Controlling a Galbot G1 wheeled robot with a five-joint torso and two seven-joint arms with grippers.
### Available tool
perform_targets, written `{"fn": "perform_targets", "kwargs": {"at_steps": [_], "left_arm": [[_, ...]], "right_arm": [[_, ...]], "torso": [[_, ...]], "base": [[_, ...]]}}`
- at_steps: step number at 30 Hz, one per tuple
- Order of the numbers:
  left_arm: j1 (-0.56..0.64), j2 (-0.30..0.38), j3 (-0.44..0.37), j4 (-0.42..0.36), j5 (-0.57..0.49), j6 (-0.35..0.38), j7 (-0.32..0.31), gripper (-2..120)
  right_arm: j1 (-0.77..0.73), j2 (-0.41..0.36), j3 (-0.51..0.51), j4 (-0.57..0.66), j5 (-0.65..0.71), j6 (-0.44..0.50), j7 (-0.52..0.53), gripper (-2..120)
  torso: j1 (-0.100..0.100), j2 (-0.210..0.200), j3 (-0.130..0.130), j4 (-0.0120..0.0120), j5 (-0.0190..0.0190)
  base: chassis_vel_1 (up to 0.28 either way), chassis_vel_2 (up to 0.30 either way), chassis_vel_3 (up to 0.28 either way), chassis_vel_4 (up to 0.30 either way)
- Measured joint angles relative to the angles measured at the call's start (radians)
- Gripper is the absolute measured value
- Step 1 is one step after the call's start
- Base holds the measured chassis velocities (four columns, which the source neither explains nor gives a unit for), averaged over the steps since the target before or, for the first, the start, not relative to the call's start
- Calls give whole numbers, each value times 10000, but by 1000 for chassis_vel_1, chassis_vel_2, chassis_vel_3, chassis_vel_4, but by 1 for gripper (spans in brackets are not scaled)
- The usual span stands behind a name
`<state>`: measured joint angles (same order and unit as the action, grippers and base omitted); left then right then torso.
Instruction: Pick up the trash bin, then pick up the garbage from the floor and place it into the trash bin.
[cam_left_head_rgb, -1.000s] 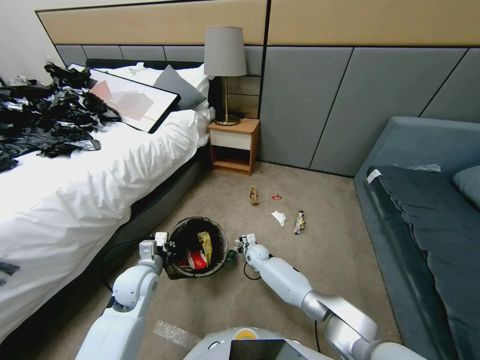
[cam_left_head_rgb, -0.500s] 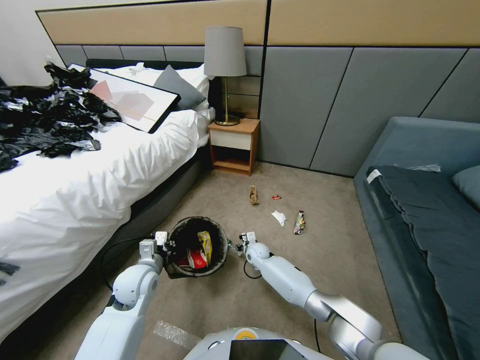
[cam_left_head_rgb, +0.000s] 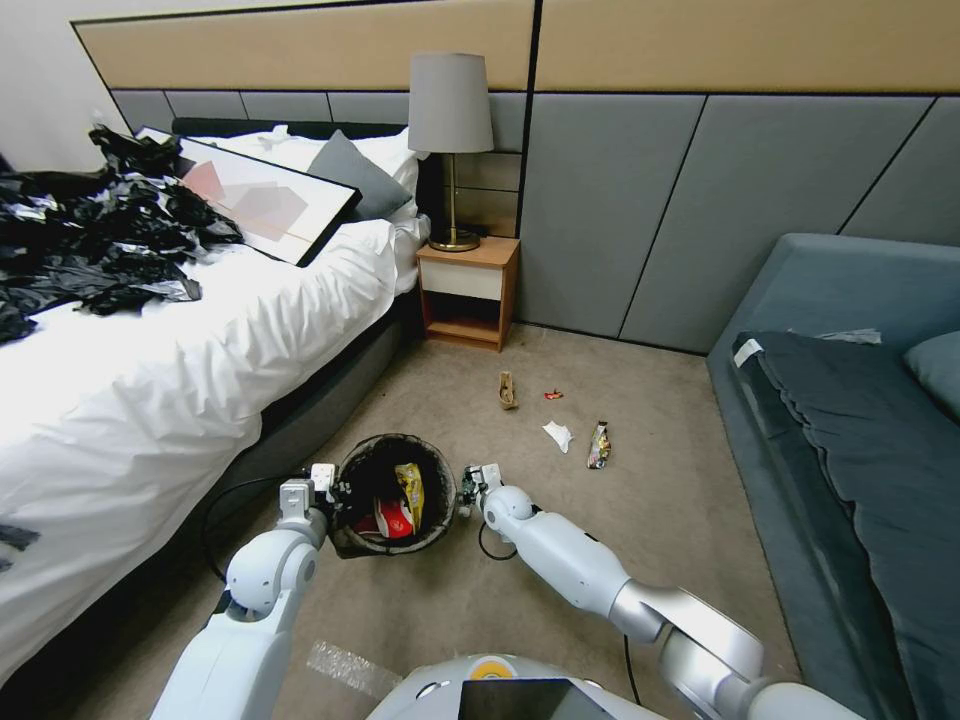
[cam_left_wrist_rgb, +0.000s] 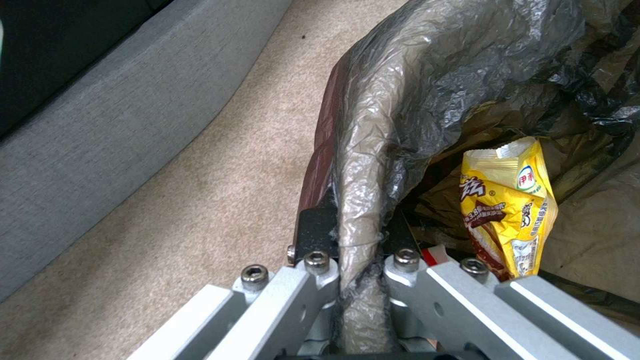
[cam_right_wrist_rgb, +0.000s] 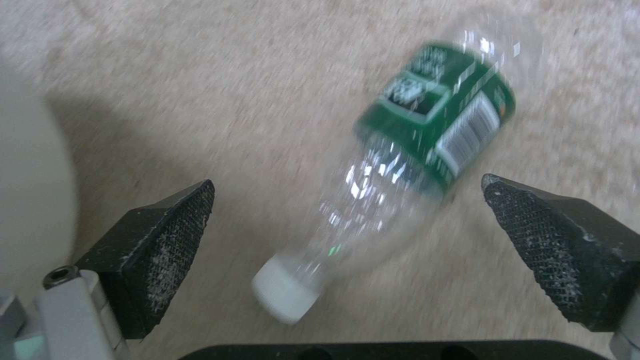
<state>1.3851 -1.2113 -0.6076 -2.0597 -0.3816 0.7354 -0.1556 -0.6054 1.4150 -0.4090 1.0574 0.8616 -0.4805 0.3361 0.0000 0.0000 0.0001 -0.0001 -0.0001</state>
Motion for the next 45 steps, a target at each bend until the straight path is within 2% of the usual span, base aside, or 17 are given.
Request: {"fn": "perform_targets", "kwargs": {"at_steps": [6, 12, 17, 32, 45], "left_arm": [[55, 21, -58, -20, 11, 0, 17, 0], [86, -22, -56, -30, 55, 0, 39, 0], [72, -35, -3, -16, 86, 0, 49, 0], [38, -89, 165, 39, 184, 0, 76, 0], [47, -130, 233, 56, 267, 0, 119, 0]], "right_arm": [[446, 406, -33, -1016, -159, 288, -342, 100], [1014, 932, 103, -2554, -329, 641, -570, 100], [1209, 1182, 266, -3250, -420, 798, -614, 100], [1440, 1939, 368, -4661, -413, 1304, -725, 100], [1585, 1948, 404, -5128, -302, 1406, -829, 100]], "torso": [[0, 0, 0, 0, 0], [0, 0, -1, 1, -1], [0, 0, -1, 0, 0], [0, 0, -1, 2, 2], [0, 0, -1, 0, 1]], "base": [[0, 0, 0, 0], [0, 0, 0, 0], [0, 0, 0, 0], [0, 0, 0, 0], [0, 0, 0, 0]]}}
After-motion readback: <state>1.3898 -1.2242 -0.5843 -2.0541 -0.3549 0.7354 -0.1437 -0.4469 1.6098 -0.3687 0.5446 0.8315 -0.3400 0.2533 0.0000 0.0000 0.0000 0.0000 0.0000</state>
